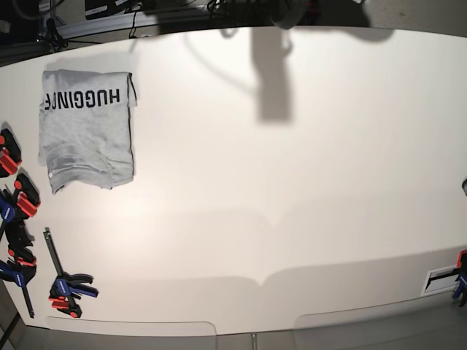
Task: Fold the T-shirt properly
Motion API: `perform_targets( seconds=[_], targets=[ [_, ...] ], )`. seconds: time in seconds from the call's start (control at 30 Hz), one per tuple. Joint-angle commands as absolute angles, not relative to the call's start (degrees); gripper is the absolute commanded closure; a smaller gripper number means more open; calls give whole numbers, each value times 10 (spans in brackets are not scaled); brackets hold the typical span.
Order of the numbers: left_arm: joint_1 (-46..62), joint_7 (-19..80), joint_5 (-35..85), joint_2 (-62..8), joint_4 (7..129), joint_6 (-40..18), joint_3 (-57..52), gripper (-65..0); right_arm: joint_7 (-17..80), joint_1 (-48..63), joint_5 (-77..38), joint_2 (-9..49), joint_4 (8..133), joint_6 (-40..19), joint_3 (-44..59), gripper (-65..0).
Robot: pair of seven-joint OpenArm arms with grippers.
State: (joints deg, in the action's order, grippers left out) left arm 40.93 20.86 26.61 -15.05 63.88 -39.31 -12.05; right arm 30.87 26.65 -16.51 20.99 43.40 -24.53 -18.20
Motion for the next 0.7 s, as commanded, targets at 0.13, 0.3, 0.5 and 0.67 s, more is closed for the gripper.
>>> perform_targets(
  seconds=[0.13, 0.3, 0.5, 0.67],
  targets=[
    [333, 177, 267, -111, 530, -400, -122, 0, 284, 200, -169, 191, 401, -157, -200, 0],
    [272, 168, 167, -70, 451, -400, -122, 0, 276, 162, -202, 154, 378, -149, -200, 0],
    [252, 95, 53, -56, 421, -391, -122, 0, 177, 157, -201, 105, 359, -108, -200, 0],
    [252, 90, 13, -56, 421, -259, -122, 0, 125, 156, -201, 74, 359, -58, -199, 0]
  ],
)
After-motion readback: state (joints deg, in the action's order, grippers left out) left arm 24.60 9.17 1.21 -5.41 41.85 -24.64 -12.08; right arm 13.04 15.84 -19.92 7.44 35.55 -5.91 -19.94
